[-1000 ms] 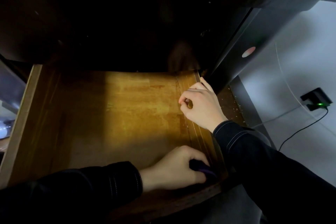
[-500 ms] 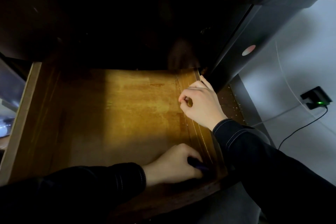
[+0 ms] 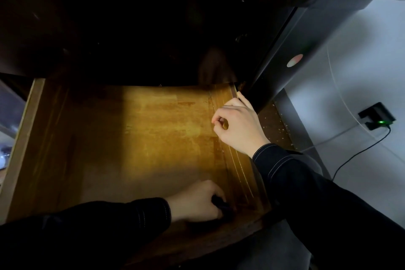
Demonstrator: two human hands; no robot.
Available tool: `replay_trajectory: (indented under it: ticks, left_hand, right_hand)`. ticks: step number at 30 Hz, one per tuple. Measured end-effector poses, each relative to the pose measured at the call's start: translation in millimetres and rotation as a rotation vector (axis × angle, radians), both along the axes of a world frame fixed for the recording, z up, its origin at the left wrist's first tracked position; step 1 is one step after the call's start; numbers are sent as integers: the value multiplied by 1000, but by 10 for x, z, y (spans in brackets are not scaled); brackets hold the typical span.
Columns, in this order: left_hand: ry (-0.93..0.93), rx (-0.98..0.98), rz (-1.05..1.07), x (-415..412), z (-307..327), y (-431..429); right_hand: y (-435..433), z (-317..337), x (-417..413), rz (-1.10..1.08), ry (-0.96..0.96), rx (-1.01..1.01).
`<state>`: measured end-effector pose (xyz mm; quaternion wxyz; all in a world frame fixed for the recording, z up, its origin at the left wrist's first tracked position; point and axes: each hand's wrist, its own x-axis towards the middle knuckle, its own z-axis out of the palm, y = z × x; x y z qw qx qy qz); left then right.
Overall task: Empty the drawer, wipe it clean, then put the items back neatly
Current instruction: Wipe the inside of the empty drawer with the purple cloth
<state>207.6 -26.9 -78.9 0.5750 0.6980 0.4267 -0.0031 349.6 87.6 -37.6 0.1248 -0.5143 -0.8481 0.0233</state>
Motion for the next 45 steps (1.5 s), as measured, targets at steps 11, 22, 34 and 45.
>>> replay_trajectory:
  ticks: [11,22,34,45]
  left_hand:
    - [99,-88,-121,-65,75,50]
    - [171,-128,-84,-205,23,-8]
    - [-107,512,485,-373,-119,545]
    - [331,1043,-40,12,-219,757]
  right_hand:
    - [14,-22,13,-8,-5,-13]
    - [15,-30,26,5,-16,21]
    - [-226,-40,153,-266,312,-2]
    - [-220,-74,160,-237,300,100]
